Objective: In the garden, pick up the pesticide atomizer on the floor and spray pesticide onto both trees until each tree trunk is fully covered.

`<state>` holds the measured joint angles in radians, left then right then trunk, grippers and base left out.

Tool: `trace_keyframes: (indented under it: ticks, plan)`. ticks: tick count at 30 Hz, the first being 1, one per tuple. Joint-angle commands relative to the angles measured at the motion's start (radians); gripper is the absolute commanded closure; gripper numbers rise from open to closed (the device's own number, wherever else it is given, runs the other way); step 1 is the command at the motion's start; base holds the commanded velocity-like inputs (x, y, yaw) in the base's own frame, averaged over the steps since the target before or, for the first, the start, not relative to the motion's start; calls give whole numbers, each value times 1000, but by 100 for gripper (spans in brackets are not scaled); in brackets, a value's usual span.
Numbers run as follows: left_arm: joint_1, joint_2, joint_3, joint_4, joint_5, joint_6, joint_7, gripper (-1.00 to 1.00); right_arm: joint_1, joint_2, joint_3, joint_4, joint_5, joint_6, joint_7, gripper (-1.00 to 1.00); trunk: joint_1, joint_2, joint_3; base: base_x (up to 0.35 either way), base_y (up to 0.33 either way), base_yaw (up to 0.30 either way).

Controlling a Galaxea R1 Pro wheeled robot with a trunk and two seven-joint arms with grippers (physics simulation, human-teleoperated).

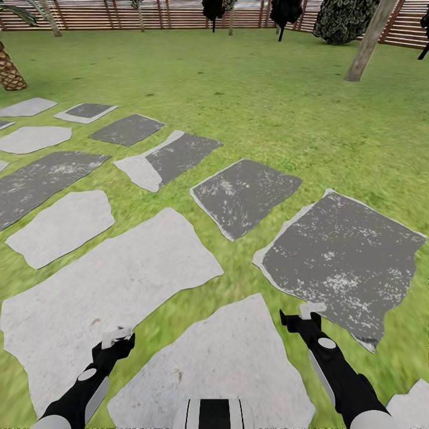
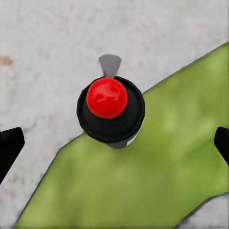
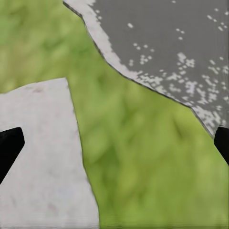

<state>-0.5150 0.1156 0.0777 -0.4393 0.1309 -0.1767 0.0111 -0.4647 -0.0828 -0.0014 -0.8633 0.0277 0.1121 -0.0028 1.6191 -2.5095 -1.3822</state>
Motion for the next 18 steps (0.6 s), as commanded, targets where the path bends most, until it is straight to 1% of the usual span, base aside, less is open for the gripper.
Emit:
trace_keyframes:
  ticks: [1, 10, 18]
  plan:
    - [0, 1, -3, 1, 10, -3, 1, -100, 0, 0, 0, -2, 3, 6, 0, -100, 0, -1, -5, 0, 0, 2]
    - [0, 0, -4, 2, 10, -5, 1, -100, 0, 0, 0, -2, 3, 5, 0, -100, 4, -3, -50, 0, 0, 0]
    - [0, -1, -5, 4, 9, -8, 0, -100, 0, 0, 0, 0, 3, 5, 0, -100, 4, -3, -55, 0, 0, 0]
